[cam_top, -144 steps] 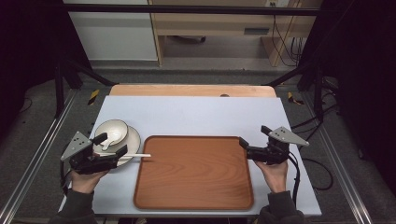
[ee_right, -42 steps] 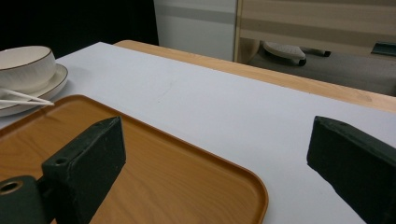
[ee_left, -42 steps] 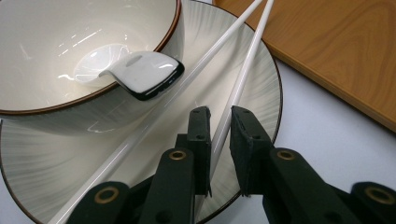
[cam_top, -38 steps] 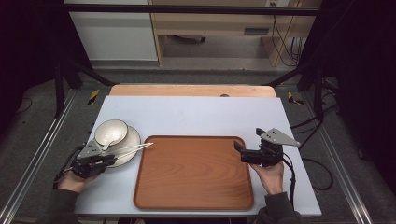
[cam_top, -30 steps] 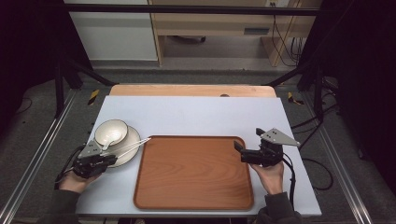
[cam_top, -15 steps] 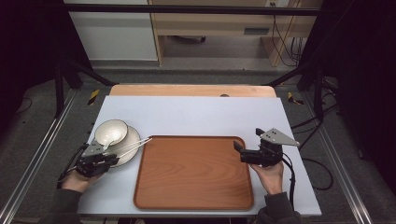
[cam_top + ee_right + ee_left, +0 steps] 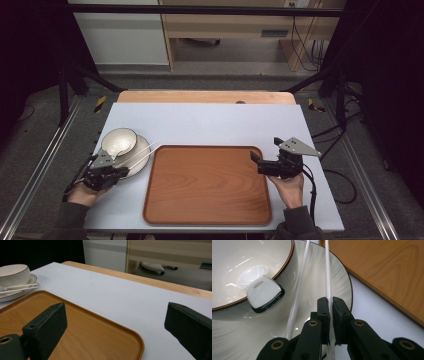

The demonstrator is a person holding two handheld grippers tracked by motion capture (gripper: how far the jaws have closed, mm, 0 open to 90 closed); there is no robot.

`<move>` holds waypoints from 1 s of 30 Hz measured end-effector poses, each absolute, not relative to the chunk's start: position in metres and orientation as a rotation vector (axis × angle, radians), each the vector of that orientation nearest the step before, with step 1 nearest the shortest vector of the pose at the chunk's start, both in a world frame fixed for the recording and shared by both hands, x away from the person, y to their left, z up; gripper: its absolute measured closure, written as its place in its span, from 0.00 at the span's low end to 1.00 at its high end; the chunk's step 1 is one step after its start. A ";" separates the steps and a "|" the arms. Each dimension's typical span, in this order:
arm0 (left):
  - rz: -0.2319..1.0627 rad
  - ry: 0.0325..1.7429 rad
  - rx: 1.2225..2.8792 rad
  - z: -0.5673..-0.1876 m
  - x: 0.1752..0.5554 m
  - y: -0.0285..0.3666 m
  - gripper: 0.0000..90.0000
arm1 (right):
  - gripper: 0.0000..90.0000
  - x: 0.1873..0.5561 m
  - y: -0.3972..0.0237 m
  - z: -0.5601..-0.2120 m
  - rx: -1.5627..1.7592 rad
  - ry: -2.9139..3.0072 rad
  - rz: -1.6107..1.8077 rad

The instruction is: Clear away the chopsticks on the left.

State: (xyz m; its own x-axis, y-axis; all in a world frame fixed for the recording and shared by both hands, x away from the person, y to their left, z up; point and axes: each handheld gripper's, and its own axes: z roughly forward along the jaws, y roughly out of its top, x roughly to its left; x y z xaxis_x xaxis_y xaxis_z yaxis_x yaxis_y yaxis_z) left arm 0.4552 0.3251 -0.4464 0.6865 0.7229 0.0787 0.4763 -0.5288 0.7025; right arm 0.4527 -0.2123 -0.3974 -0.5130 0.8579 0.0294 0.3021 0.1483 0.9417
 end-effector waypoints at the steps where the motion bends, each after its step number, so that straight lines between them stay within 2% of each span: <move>1: 0.484 0.914 2.215 -0.443 0.454 0.323 0.94 | 0.05 0.453 -0.212 -0.397 1.104 1.900 1.365; 14: 0.522 0.940 2.135 -0.428 0.446 0.299 0.93 | 0.05 0.452 -0.214 -0.396 1.106 1.892 1.370; 25: 0.603 0.952 2.034 -0.418 0.430 0.258 0.93 | 0.05 0.451 -0.215 -0.396 1.107 1.889 1.365; 30: 0.637 1.017 1.997 -0.418 0.424 0.241 0.93 | 0.05 0.451 -0.214 -0.396 1.111 1.890 1.368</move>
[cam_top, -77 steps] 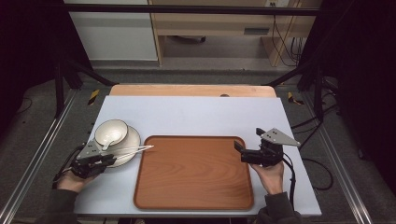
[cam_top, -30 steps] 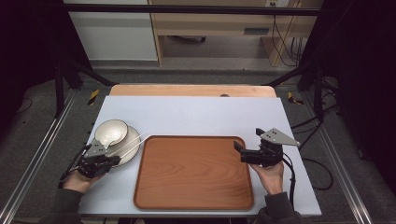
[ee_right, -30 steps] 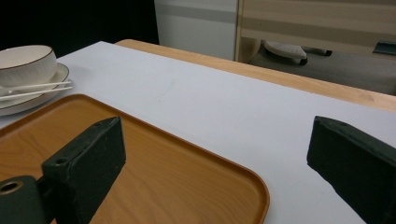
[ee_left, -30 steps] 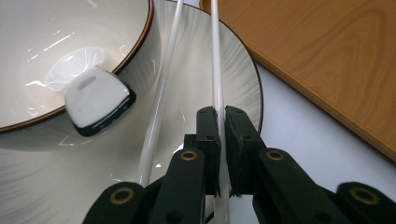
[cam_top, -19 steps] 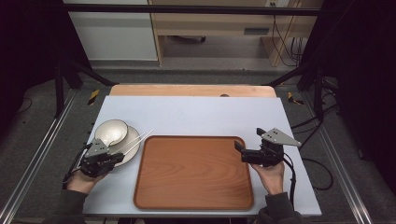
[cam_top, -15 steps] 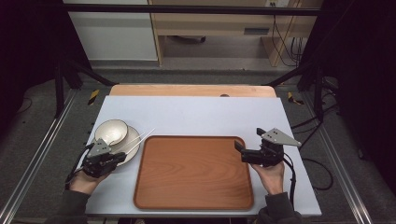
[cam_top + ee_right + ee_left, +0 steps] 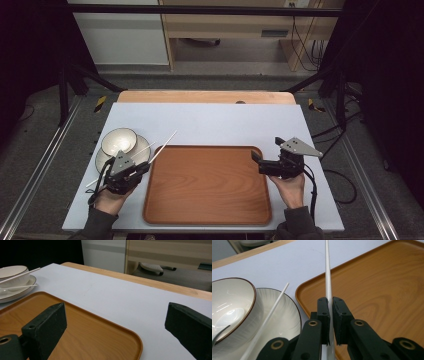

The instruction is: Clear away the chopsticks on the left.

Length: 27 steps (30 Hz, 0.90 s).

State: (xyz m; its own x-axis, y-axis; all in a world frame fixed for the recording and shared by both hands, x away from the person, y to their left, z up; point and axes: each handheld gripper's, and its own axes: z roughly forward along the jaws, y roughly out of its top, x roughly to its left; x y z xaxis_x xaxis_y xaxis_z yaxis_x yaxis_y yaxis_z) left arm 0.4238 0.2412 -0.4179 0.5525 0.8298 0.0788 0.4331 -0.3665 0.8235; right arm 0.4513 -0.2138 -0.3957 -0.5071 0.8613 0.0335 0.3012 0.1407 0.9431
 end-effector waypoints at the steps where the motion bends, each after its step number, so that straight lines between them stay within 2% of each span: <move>1: 0.640 1.034 1.983 -0.418 0.423 0.239 0.93 | 0.05 0.451 -0.214 -0.396 1.113 1.885 1.367; 13: 0.687 1.221 1.845 -0.414 0.409 0.222 0.93 | 0.05 0.452 -0.209 -0.398 1.100 1.912 1.371; 27: 0.702 1.410 1.651 -0.442 0.386 0.206 0.93 | 0.05 0.453 -0.207 -0.398 1.097 1.917 1.380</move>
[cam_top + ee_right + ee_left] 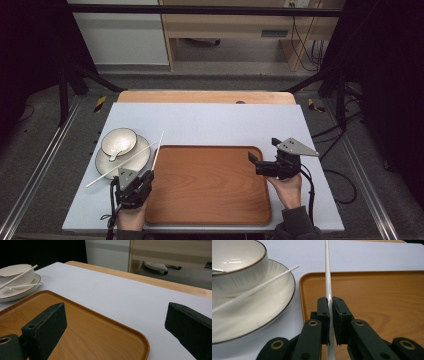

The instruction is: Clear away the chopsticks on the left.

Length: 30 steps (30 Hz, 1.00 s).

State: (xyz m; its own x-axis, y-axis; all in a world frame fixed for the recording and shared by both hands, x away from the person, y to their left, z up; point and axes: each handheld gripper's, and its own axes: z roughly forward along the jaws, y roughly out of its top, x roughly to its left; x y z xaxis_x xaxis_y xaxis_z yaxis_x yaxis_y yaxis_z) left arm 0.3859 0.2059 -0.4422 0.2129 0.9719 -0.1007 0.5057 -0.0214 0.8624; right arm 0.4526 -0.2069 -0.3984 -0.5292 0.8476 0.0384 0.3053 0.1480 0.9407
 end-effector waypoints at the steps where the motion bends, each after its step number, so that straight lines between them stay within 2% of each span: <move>1: 0.703 1.409 1.643 -0.443 0.385 0.205 0.93 | 0.05 0.453 -0.206 -0.399 1.098 1.921 1.379; 13: 0.711 1.472 1.666 -0.467 0.379 0.198 0.94 | 0.05 0.453 -0.205 -0.400 1.096 1.929 1.373; 30: 0.723 1.517 1.750 -0.471 0.389 0.188 0.93 | 0.05 0.454 -0.204 -0.401 1.097 1.936 1.364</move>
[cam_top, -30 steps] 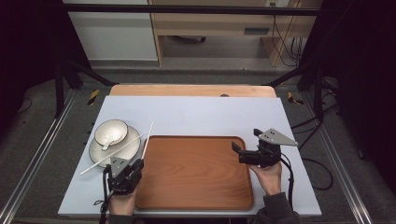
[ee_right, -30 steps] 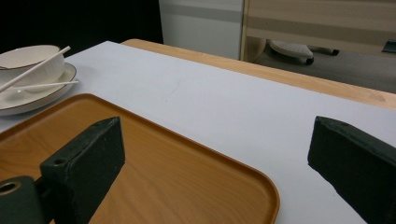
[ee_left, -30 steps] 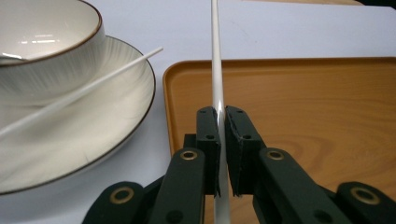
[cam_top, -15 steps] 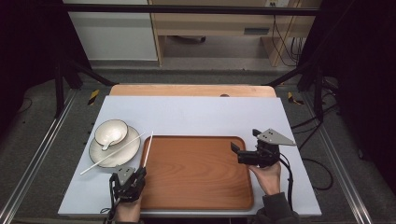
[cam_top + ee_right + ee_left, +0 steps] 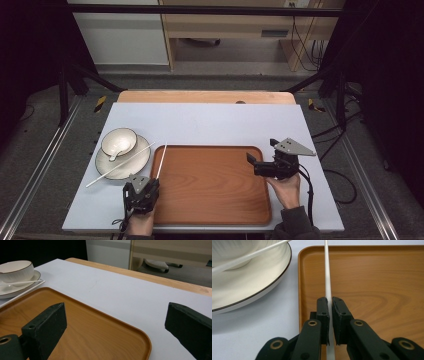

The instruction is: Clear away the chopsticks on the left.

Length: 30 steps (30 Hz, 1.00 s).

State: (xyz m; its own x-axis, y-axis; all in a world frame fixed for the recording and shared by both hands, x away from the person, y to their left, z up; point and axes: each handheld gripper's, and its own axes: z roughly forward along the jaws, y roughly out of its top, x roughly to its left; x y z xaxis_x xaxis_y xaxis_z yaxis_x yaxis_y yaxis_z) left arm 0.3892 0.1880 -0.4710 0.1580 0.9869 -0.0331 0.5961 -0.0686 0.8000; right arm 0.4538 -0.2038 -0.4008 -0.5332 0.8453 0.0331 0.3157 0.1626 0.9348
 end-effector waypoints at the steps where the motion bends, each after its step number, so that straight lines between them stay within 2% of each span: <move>1: 0.721 1.525 1.753 -0.472 0.390 0.188 0.93 | 0.05 0.454 -0.204 -0.401 1.095 1.935 1.364; 16: 0.709 1.558 1.837 -0.477 0.396 0.186 0.92 | 0.05 0.454 -0.204 -0.400 1.099 1.936 1.365; 25: 0.690 1.479 1.799 -0.464 0.392 0.192 0.83 | 0.05 0.453 -0.206 -0.399 1.102 1.924 1.371; 26: 0.674 1.459 1.792 -0.461 0.391 0.195 0.78 | 0.05 0.453 -0.206 -0.399 1.100 1.924 1.369; 27: 0.661 1.435 1.789 -0.457 0.391 0.196 0.78 | 0.05 0.453 -0.206 -0.399 1.100 1.924 1.369; 28: 0.659 1.394 1.773 -0.452 0.390 0.198 0.73 | 0.05 0.453 -0.206 -0.399 1.101 1.923 1.368; 30: 0.653 1.342 1.762 -0.445 0.390 0.202 0.70 | 0.05 0.453 -0.207 -0.399 1.103 1.921 1.369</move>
